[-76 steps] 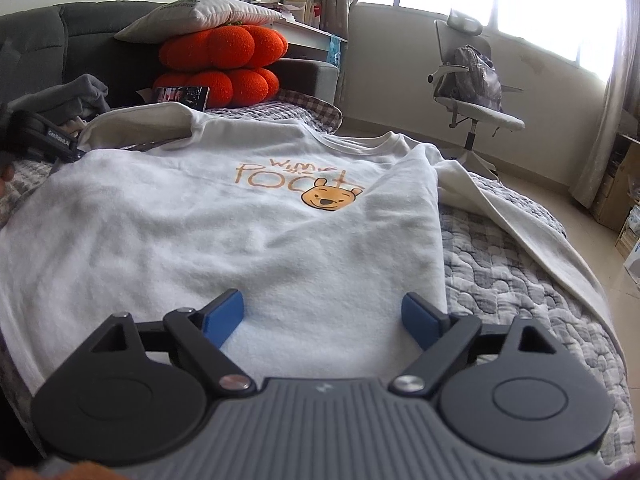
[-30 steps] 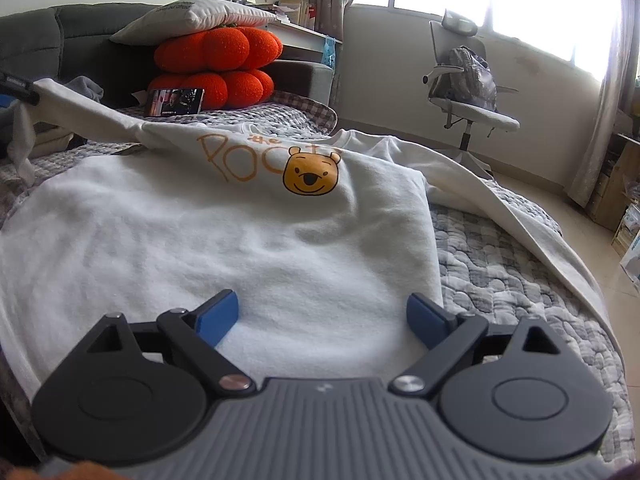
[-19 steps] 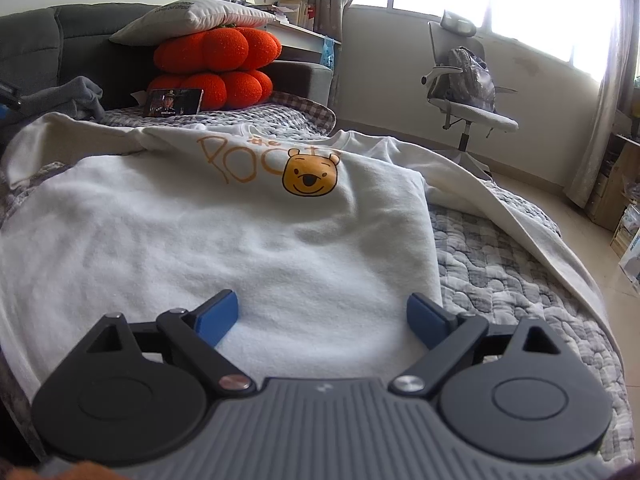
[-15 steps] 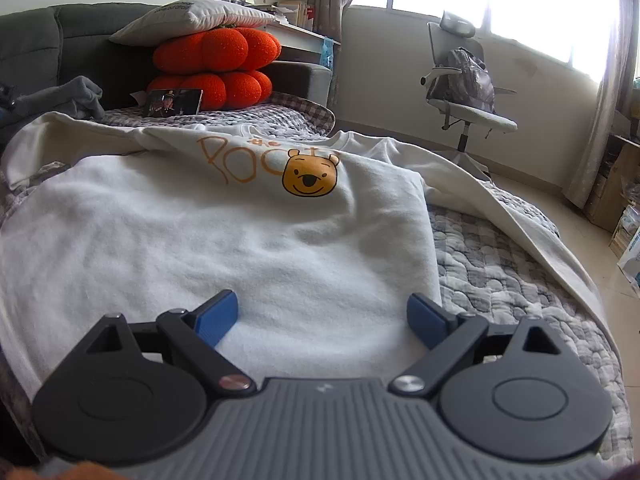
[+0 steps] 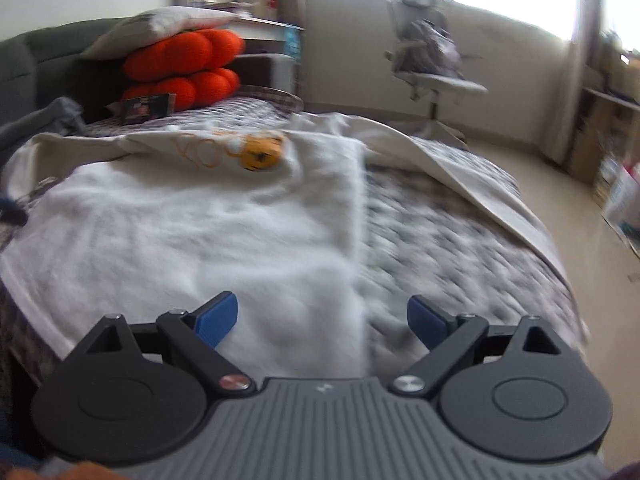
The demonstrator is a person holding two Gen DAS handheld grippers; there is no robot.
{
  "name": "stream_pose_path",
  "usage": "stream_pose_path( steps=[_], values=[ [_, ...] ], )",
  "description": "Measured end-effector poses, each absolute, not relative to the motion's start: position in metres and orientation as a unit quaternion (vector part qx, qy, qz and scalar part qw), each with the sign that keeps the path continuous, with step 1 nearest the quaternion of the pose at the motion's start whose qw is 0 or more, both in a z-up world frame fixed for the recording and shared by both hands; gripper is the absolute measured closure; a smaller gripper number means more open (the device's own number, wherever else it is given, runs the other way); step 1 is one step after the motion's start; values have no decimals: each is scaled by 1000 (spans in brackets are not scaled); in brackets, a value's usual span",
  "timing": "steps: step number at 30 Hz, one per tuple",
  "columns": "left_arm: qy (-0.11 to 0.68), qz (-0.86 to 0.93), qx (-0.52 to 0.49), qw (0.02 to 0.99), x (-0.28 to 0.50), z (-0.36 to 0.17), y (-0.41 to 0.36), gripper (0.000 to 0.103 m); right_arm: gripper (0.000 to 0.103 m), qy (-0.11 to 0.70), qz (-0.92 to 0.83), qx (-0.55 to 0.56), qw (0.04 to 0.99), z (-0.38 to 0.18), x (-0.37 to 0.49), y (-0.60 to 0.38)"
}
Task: Fold clothes
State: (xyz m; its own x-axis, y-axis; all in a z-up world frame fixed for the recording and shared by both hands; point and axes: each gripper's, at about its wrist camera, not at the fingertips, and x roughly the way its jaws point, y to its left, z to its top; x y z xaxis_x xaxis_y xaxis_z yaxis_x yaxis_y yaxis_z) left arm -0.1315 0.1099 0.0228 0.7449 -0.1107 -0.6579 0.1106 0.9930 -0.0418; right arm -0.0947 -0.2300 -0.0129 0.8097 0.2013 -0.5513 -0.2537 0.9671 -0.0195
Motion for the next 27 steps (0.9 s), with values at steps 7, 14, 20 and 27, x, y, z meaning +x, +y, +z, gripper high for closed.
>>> stream_pose_path(
  steps=[7, 14, 20, 27],
  values=[
    [359, -65, -14, 931, -135, 16, 100, 69, 16, 300, 111, -20, 947, -15, -112, -253],
    [363, -57, -32, 930, -151, 11, 105, 75, 25, 308, 122, -7, 944, -14, -124, -265],
    [362, -60, -46, 929, -158, 10, 108, 88, 35, 314, 134, 8, 940, -13, -133, -274],
    [348, -74, -51, 933, -161, 6, 105, 97, 62, 322, 166, 34, 931, -13, -138, -270]
  ],
)
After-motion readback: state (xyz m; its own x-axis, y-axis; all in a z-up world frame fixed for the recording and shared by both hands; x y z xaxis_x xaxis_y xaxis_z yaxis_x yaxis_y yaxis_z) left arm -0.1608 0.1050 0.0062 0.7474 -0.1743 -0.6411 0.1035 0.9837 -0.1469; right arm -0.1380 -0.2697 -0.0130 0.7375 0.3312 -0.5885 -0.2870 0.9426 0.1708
